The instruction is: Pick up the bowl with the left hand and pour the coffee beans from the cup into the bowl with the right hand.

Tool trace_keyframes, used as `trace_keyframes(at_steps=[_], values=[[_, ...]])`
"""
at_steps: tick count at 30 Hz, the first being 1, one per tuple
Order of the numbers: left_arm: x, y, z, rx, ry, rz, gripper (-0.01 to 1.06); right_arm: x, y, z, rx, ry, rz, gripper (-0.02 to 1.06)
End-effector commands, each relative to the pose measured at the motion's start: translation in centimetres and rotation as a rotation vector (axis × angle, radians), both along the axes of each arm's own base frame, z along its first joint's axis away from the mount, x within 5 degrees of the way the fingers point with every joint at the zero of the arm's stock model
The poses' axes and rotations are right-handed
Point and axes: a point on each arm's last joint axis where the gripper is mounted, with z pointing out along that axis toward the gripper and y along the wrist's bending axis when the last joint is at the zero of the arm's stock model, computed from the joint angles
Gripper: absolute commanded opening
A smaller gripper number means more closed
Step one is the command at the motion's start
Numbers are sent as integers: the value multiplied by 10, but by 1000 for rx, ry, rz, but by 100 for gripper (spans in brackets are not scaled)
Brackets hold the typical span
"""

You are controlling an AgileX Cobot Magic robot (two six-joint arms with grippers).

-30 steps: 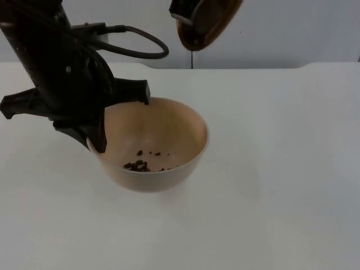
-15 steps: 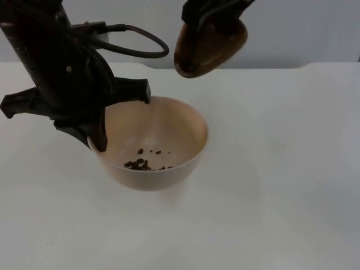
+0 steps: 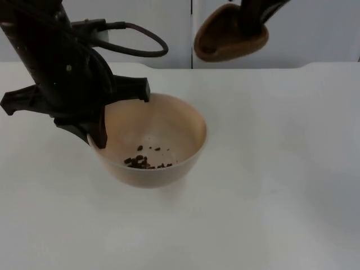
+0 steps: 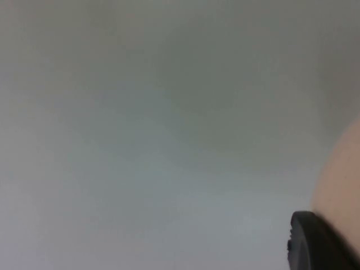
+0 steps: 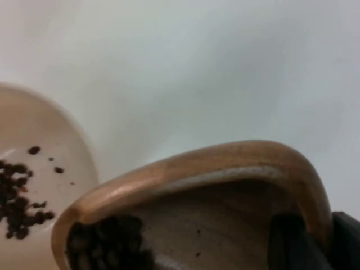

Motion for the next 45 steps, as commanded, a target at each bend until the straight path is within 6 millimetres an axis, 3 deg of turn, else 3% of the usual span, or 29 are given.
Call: trace_keyframes(at_steps=[1, 11, 17, 21, 32, 45], values=[[2, -2, 5, -15, -36, 4, 0, 2, -4, 5, 20, -18, -3, 0], [7, -4, 6, -12, -112, -91, 0, 31, -31, -36, 27, 63, -117, 0], [11, -6, -12, -5, -73, -88, 0, 37, -55, -74, 35, 82, -217, 0], [18, -9, -37, -7, -46, -72, 0, 34, -72, -108, 42, 99, -298, 0], [26, -12, -62, -6, -60, -65, 0, 8, -88, -172, 61, 123, -413, 0], [27, -11, -78, 21, -29, -77, 0, -6, -94, -213, 35, 186, -456, 0]])
